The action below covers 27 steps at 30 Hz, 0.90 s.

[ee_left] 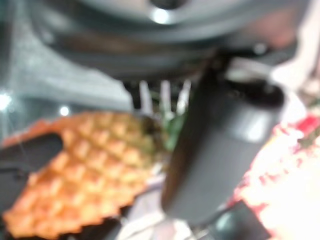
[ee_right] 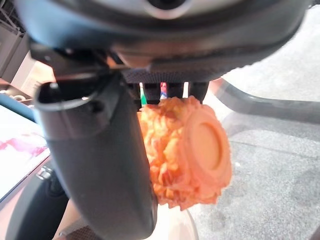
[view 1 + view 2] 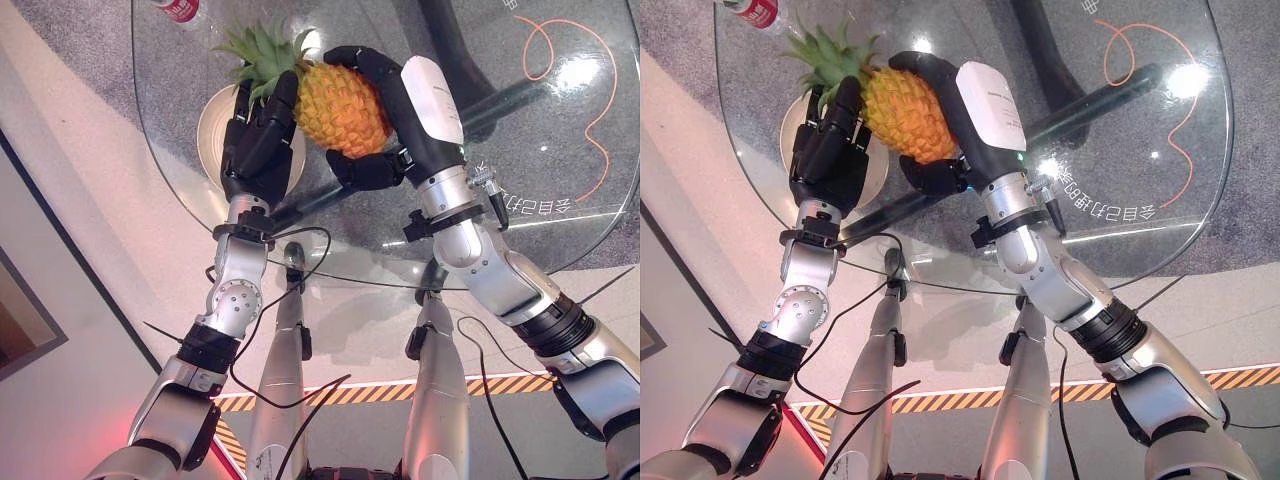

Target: Pick up the fruit to the plate

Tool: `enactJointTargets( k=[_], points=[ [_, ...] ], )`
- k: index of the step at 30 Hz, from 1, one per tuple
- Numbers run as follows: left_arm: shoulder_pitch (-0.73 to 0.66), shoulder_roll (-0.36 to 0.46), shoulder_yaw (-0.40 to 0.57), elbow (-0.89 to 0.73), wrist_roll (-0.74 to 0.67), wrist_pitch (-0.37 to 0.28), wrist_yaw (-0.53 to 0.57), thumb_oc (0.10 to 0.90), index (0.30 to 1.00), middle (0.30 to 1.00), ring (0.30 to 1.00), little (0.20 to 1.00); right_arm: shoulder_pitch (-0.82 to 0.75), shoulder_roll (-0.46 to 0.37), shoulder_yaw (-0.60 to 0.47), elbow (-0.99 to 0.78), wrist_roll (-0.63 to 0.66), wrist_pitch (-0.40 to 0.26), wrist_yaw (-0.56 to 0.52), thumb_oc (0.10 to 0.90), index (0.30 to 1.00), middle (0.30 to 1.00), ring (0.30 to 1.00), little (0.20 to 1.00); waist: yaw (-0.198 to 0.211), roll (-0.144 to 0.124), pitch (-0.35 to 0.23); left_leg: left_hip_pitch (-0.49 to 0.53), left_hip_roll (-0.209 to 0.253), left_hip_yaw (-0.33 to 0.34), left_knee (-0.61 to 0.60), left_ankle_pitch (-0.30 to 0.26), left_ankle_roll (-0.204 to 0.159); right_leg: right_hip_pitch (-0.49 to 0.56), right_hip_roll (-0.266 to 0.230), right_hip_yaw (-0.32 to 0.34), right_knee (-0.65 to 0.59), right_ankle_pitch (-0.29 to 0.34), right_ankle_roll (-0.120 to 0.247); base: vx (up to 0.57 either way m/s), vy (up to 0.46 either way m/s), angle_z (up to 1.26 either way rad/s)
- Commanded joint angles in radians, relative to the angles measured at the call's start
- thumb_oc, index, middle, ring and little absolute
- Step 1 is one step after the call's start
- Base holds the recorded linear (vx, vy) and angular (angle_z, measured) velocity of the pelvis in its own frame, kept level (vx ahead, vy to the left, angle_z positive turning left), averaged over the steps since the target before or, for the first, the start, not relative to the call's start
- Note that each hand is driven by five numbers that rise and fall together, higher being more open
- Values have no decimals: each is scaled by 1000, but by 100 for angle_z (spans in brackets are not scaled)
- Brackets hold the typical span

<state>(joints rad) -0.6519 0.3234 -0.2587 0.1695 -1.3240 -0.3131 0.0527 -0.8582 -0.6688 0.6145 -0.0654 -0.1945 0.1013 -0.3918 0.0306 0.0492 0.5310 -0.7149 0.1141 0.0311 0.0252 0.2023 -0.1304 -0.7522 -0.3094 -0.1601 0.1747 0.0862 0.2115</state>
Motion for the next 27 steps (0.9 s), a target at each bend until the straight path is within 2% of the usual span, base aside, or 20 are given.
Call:
enactJointTargets(
  k=[1, 8, 9, 10, 11, 12, 27],
  points=[
    [-107, 13, -21, -189, 63, -43, -56, 800, 900, 900, 900, 900, -159, 6, 58, -222, -56, -102, 18, 100, 300, 300, 300, 200, 17, -13, -11, 43, 3, 19, 17, -41, -1, 53, 3, -66, -52, 87, 14, 0, 0, 0],
    [-117, 28, -25, -183, 74, -54, -38, 800, 900, 900, 900, 900, -183, -11, 68, -222, -91, -106, 19, 100, 300, 300, 300, 200, 18, -15, -11, 25, 1, 15, 24, -35, 1, 39, 2, -68, -49, 93, 14, 0, 0, 0],
    [-113, 27, -26, -183, 76, -58, -33, 567, 700, 700, 700, 667, -184, -12, 71, -223, -98, -106, 21, 100, 300, 300, 300, 200, 19, -14, -11, 31, 2, 15, 25, -41, 0, 44, 3, -68, -46, 86, 15, 0, 0, 0],
    [-112, 27, -27, -186, 76, -61, -31, 451, 601, 601, 601, 551, -186, -13, 73, -225, -101, -105, 24, 100, 300, 300, 300, 200, 20, -14, -11, 32, 2, 14, 25, -41, 0, 44, 3, -68, -46, 86, 15, 0, 0, 0],
    [-111, 30, -26, -187, 77, -64, -32, 235, 415, 415, 415, 335, -188, -15, 74, -227, -104, -105, 28, 100, 300, 300, 300, 200, 20, -14, -11, 32, 2, 14, 25, -41, 0, 46, 3, -68, -47, 86, 15, 0, 0, 0],
    [-115, 30, -25, -188, 84, -66, -29, 100, 300, 300, 300, 200, -193, -16, 74, -229, -107, -105, 30, 100, 300, 300, 300, 200, 19, -15, -11, 24, 1, 14, 26, -35, 1, 39, 3, -68, -49, 92, 14, 0, 0, 0],
    [-121, 39, -28, -194, 87, -75, -33, 100, 300, 300, 300, 200, -232, -41, 107, -239, -109, -113, 47, 100, 300, 300, 300, 200, 23, -19, -11, 15, -1, 8, 32, -35, 0, 34, 3, -70, -47, 93, 14, 0, 0, 0]
  ],
)
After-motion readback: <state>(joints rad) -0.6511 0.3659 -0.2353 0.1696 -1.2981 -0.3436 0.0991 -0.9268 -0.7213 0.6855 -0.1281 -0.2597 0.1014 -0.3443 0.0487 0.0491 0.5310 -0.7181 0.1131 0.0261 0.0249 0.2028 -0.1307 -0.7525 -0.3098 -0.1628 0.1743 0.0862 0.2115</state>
